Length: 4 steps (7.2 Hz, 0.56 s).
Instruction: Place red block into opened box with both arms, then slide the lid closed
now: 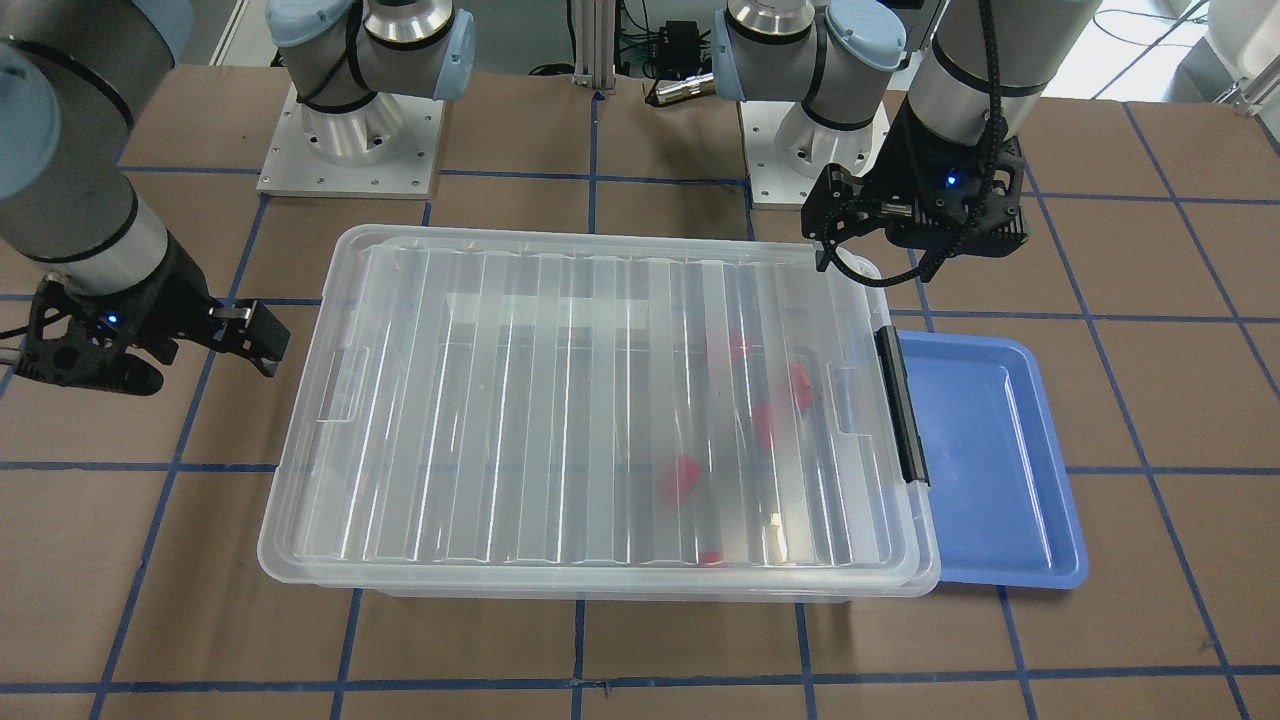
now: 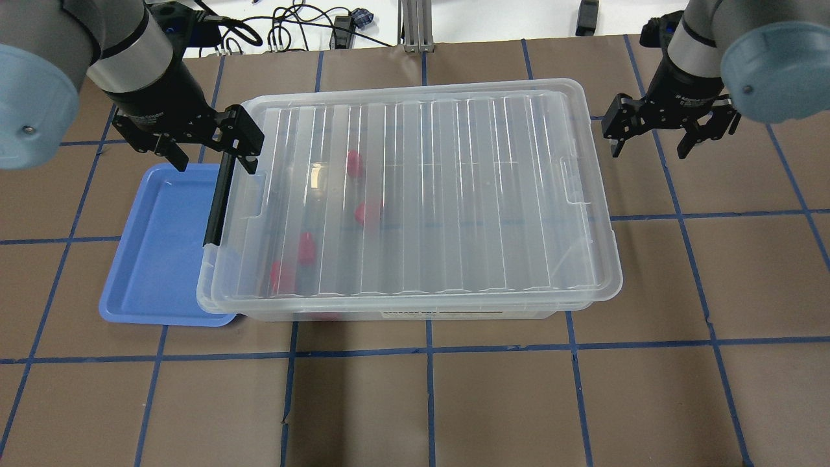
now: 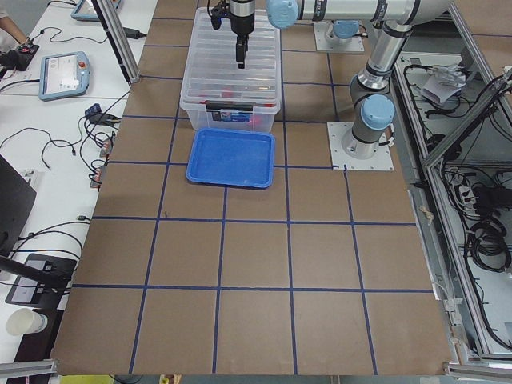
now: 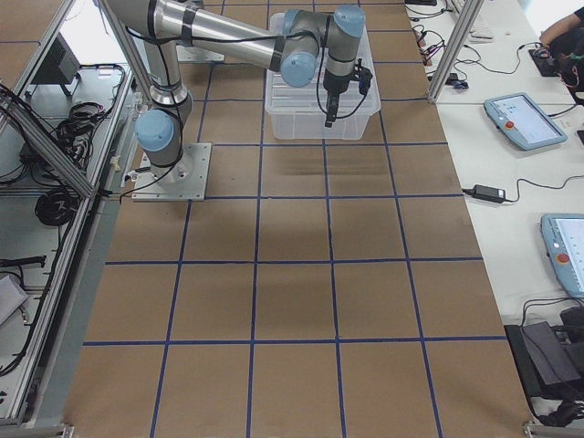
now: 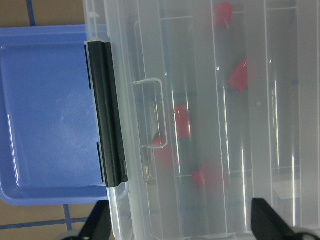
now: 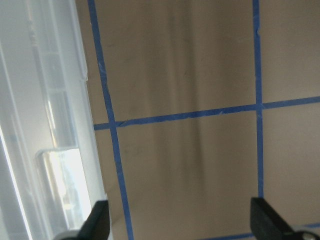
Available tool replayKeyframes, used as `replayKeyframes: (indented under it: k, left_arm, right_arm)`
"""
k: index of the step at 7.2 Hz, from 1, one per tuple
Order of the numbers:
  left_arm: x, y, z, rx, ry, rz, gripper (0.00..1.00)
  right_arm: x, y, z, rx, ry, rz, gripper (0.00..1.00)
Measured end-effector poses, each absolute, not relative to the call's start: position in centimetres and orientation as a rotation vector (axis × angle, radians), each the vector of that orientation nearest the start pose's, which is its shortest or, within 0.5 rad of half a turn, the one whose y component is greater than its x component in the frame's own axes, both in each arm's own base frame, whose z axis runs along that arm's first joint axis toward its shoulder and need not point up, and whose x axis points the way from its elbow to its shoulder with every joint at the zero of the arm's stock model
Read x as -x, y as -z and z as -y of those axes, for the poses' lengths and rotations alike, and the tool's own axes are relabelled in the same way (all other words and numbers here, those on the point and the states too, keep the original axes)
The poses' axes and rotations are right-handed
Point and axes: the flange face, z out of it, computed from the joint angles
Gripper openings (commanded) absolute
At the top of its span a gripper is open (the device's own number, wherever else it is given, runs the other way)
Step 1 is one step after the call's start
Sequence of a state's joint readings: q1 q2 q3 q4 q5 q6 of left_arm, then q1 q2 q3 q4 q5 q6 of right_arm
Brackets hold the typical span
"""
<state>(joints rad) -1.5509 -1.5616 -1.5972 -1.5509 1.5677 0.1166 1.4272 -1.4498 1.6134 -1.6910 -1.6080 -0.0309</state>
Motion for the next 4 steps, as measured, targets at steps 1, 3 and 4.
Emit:
replayKeyframes:
  k: [1,3,4]
  left_arm:
    - [12.4,-48.2,49.0,-0.151,0.007,-3.141,1.0]
    - [12.4,-48.2,49.0,-0.149,0.004,-3.141,1.0]
    - [12.3,-48.1,49.1,-0.147,-0.001,-3.141,1.0]
  right_arm:
    - [-5.6,-45.2,52.8,-0.182,-0.06,-3.167,1.0]
    - [-8.6,-48.6,49.9,-0.117,-0.045,-3.147,1.0]
    - [-10.1,-48.9,49.3,-0.074,-0.045,-3.146,1.0]
